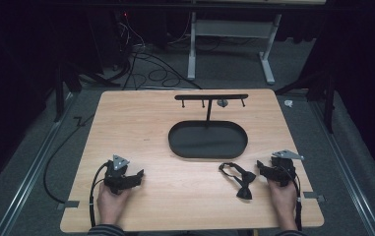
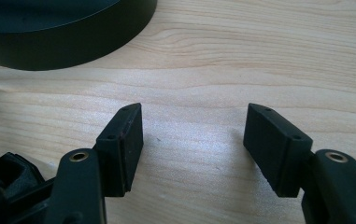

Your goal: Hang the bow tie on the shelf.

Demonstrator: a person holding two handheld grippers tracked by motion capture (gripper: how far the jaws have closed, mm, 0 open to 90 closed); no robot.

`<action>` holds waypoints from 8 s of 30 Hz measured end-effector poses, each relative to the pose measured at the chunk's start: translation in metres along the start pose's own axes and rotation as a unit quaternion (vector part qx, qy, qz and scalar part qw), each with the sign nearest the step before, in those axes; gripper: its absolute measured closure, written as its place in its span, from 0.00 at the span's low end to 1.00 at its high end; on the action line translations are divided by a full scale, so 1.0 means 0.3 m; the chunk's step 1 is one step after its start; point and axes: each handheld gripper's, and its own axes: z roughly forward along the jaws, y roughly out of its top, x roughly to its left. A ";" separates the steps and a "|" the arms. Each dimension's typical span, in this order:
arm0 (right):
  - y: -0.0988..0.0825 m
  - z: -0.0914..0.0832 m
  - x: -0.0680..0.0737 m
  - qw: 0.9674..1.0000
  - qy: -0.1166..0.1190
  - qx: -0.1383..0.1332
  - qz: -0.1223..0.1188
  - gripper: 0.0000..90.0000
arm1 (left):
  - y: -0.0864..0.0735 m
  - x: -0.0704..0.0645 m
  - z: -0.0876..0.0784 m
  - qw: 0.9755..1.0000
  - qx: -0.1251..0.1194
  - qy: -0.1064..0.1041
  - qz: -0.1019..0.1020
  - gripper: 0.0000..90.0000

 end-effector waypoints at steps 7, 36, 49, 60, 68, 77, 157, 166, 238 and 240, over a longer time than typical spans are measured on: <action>0.000 -0.001 0.000 1.000 0.000 0.001 0.001 0.44 | 0.000 0.000 0.000 1.000 0.001 0.000 0.001 0.26; -0.007 -0.017 -0.007 1.000 0.006 -0.008 0.012 0.53 | 0.000 -0.001 -0.001 1.000 0.002 0.000 0.002 0.25; -0.007 -0.077 -0.009 0.999 0.030 -0.025 0.023 0.56 | 0.000 -0.001 -0.001 1.000 0.002 0.000 0.002 0.25; -0.003 -0.125 0.020 0.998 0.054 -0.037 0.011 0.58 | 0.000 -0.001 -0.001 1.000 0.001 0.000 0.001 0.25; -0.001 -0.146 0.061 0.996 0.079 -0.044 -0.002 0.60 | 0.000 -0.001 -0.001 1.000 0.001 0.000 0.001 0.25; 0.012 -0.142 0.100 0.993 0.107 -0.044 -0.010 0.61 | 0.000 -0.001 -0.001 1.000 0.001 0.000 0.001 0.25; 0.142 -0.180 0.202 0.982 0.130 -0.077 -0.115 0.95 | -0.001 -0.001 -0.001 1.000 0.001 0.000 0.002 0.25; 0.182 -0.207 0.188 0.981 0.127 -0.094 -0.108 0.95 | -0.001 0.000 -0.001 1.000 0.001 0.000 0.002 0.25; 0.457 -0.172 0.109 0.984 0.124 -0.111 -0.063 0.95 | -0.001 0.000 -0.001 1.000 0.001 -0.001 0.001 0.25; 0.463 -0.169 0.107 0.984 0.125 -0.110 -0.058 0.95 | -0.001 0.000 -0.001 1.000 0.000 -0.002 0.001 0.25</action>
